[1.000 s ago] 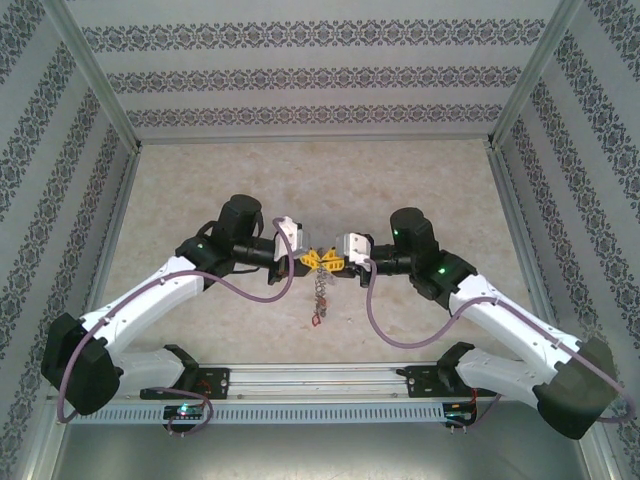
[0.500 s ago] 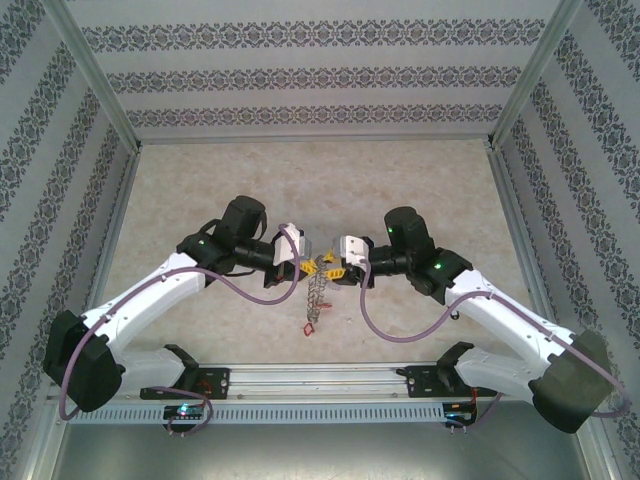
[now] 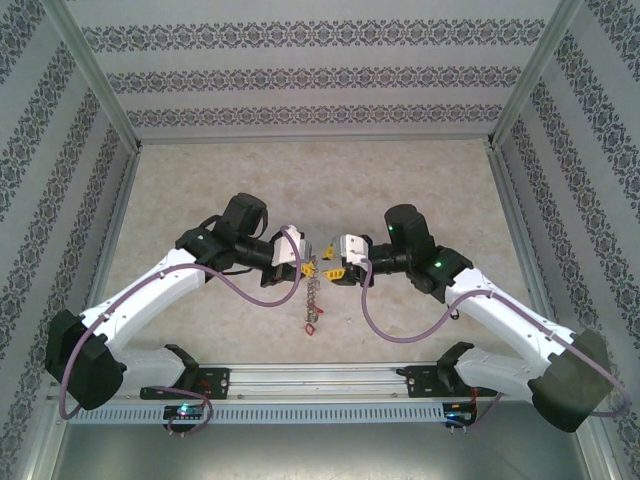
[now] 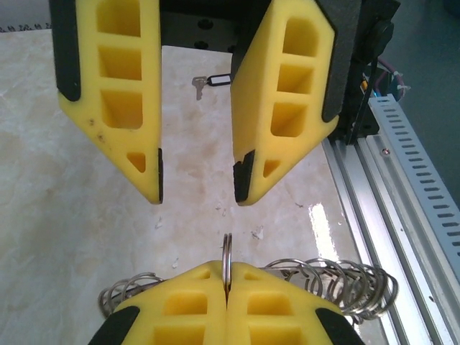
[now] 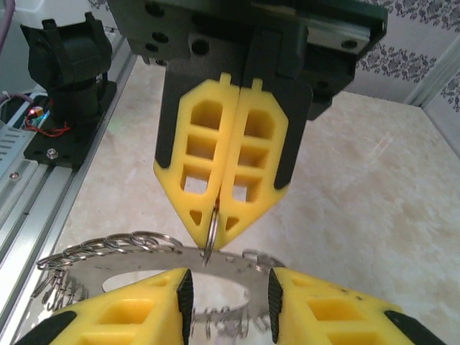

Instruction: Put the keys on the keyring

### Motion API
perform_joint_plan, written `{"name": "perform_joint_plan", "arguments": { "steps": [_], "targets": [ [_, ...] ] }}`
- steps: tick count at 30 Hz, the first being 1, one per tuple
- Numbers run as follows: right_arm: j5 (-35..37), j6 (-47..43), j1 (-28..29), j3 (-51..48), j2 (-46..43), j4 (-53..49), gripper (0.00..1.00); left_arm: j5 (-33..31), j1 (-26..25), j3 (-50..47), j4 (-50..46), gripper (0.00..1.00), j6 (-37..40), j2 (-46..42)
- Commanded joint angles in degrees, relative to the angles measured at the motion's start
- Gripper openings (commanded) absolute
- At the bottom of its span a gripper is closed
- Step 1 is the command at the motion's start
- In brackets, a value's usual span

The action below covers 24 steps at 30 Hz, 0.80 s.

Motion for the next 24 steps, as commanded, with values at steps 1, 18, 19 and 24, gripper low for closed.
{"name": "perform_joint_plan", "arguments": {
  "steps": [1,18,19,24],
  "targets": [
    [-0.11,0.48,1.77,2.61,1.87,0.92,0.32,0.81,0.36,2.53,-1.52,0.0,1.32,0.3],
    [2.54,2.92,3.46,2.52,4.12,0.39,0.2,-0.21,0.32,3.31,-1.92,0.0,-0.78,0.75],
    [2.72,3.02,3.47,2.5,4.19,0.34,0.2,-0.33,0.32,3.24,-1.81,0.0,-0.89,0.75],
    [3.45,3.4,3.46,1.95,4.11,0.48,0.2,-0.86,0.3,2.99,-1.46,0.0,-1.24,0.36]
  ]
}}
